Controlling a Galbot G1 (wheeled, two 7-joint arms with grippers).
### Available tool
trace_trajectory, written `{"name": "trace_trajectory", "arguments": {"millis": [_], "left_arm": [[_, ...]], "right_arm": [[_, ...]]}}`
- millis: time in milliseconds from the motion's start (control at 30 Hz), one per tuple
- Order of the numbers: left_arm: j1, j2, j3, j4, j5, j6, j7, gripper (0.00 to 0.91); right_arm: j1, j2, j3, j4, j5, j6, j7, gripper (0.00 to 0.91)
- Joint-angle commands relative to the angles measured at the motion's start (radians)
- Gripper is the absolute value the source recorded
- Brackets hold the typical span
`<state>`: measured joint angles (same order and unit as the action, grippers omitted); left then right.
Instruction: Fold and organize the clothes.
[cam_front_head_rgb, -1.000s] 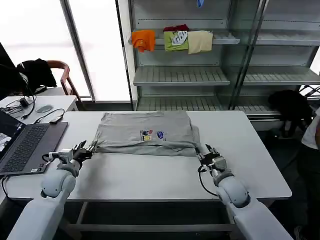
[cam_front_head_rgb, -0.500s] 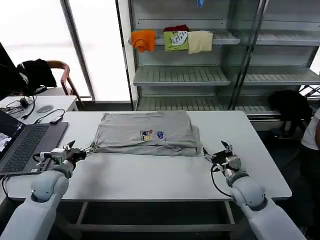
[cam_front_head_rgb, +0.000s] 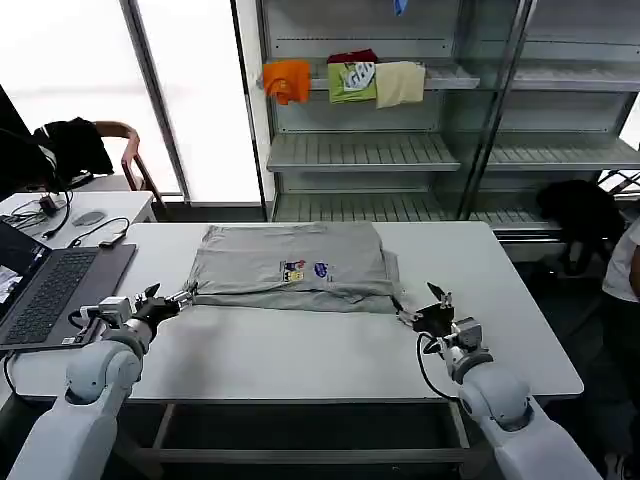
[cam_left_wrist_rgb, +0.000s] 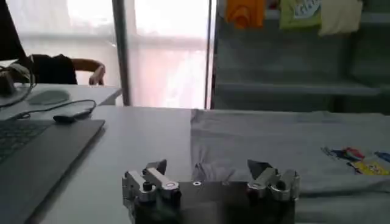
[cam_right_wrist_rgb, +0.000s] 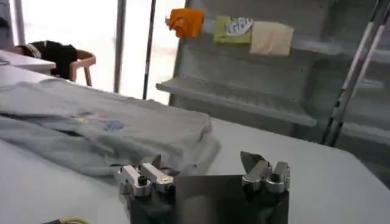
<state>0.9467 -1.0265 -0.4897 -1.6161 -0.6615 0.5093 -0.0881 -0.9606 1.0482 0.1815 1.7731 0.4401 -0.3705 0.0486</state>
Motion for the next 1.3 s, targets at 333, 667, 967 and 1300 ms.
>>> {"name": "trace_trajectory", "arguments": {"millis": [333,667,967,1300], "left_arm": [[-0.017,-0.020,0.020,0.109,-0.029,-0.011,0.019,0.524],[-0.010,-0.024,0.033,0.099,-0.025,-0.020,0.027,0.020],[-0.003,-0.015,0.042,0.075,-0.012,-0.027,0.037,0.000],[0.026,0.024,0.037,-0.023,-0.040,-0.040,-0.008,0.000]], "right_arm": [[0.069,0.080,-0.067,-0.122,0.044,-0.010,-0.011,0.615],[0.096,0.098,-0.078,-0.179,0.044,-0.008,-0.007,0.000],[0.089,0.089,-0.069,-0.164,0.048,-0.007,-0.001,0.000],[0.073,0.022,-0.061,-0.029,0.080,-0.049,0.033,0.000]]}}
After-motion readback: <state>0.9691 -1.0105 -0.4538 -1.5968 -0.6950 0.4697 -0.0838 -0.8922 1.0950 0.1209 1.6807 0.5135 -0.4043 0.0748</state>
